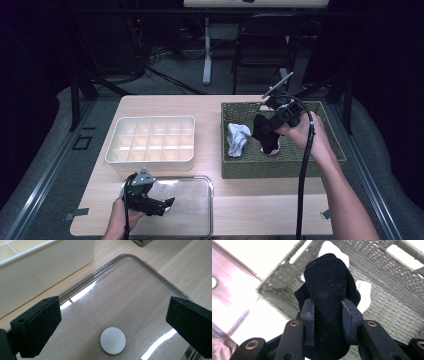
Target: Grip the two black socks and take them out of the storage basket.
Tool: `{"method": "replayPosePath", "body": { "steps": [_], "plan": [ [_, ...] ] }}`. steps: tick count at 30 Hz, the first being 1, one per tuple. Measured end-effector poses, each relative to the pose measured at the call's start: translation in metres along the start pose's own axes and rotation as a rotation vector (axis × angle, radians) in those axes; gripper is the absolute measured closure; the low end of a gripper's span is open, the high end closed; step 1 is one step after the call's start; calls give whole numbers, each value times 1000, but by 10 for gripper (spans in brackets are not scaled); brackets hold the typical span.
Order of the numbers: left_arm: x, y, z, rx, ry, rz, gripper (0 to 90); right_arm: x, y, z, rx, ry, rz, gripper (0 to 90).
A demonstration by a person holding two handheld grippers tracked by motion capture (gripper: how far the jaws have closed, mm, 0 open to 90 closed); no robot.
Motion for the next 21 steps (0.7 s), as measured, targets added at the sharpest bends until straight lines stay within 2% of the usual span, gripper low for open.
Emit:
{"method": "replayPosePath", "body": {
  "steps": [6, 10, 11, 12, 15, 16, 21],
  "plan": [
    [1, -1, 0, 3, 4, -2, 0, -9, 15, -4, -17, -19, 22, 673],
    [1, -1, 0, 3, 4, -2, 0, -13, 27, -7, -46, -29, 34, 673],
    [0, 0, 0, 5, 11, -4, 0, -15, 33, -8, -66, -38, 36, 673],
    [0, 0, 0, 5, 11, -4, 0, -15, 33, -8, -66, -38, 36, 673],
    [0, 0, 0, 2, 10, -4, 0, -15, 44, -11, -81, -61, 61, 673],
    [0, 0, 0, 1, 10, -4, 0, -14, 51, -13, -100, -68, 75, 673],
    [1, 0, 0, -1, 11, -5, 0, -14, 65, -18, -136, -75, 87, 673]
  ]
}}
Point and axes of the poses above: each handheld gripper's, and its own axes: x roughly forward along the jaws, z roughly out of its top, y roughly to its left, the point moved 1 cm from there along x, roughly forward along the jaws, and after that the axes turned 12 degrees about -z, right-handed, at the moved point
